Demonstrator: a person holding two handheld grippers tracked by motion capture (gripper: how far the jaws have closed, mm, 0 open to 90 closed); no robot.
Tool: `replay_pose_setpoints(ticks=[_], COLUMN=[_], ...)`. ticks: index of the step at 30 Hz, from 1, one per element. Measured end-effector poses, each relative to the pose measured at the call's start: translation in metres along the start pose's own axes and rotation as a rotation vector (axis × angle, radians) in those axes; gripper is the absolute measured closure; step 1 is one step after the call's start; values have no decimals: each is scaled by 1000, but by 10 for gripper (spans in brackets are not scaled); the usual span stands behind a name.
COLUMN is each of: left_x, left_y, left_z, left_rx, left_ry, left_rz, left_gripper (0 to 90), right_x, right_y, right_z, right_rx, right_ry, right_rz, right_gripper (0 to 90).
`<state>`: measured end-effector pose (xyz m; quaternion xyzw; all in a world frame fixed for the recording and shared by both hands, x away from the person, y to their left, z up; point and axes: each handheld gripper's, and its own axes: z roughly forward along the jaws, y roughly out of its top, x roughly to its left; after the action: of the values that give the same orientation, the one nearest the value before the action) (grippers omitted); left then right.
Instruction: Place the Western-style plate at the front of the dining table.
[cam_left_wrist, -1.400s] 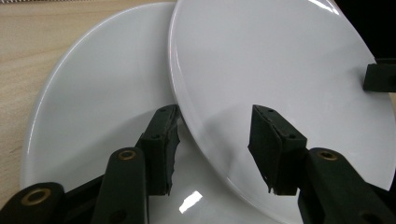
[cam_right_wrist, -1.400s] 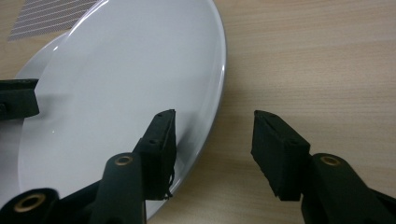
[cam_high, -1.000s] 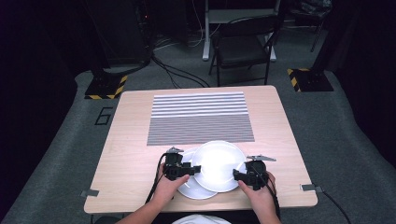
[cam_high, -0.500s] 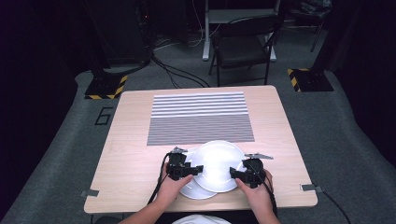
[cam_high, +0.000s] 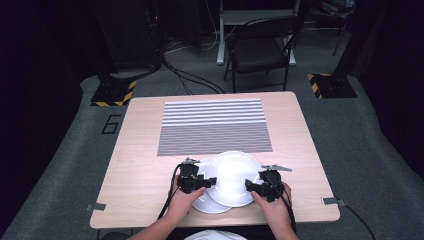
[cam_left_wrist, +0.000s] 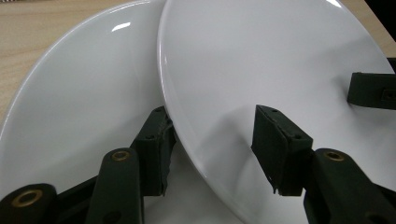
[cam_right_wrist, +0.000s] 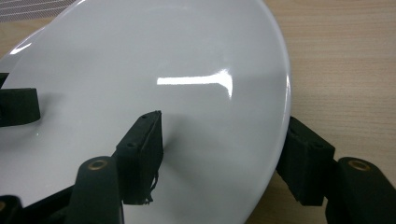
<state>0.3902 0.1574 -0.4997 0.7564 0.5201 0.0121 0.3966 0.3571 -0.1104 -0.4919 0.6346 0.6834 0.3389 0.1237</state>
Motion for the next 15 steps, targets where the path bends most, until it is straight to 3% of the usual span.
replay_pose_setpoints(ticks=[7, 15], left_x=[2, 4], left_y=[4, 5], left_z=[-7, -10], left_rx=[-33, -37], left_ry=[-7, 8], left_rz=[-12, -14], left_gripper=[501, 501], right_x=[2, 6], right_y=[3, 5], right_z=[-2, -2], right_rx=[-11, -10], right_ry=[3, 13], right_rz=[-18, -10], right_gripper=[403, 405])
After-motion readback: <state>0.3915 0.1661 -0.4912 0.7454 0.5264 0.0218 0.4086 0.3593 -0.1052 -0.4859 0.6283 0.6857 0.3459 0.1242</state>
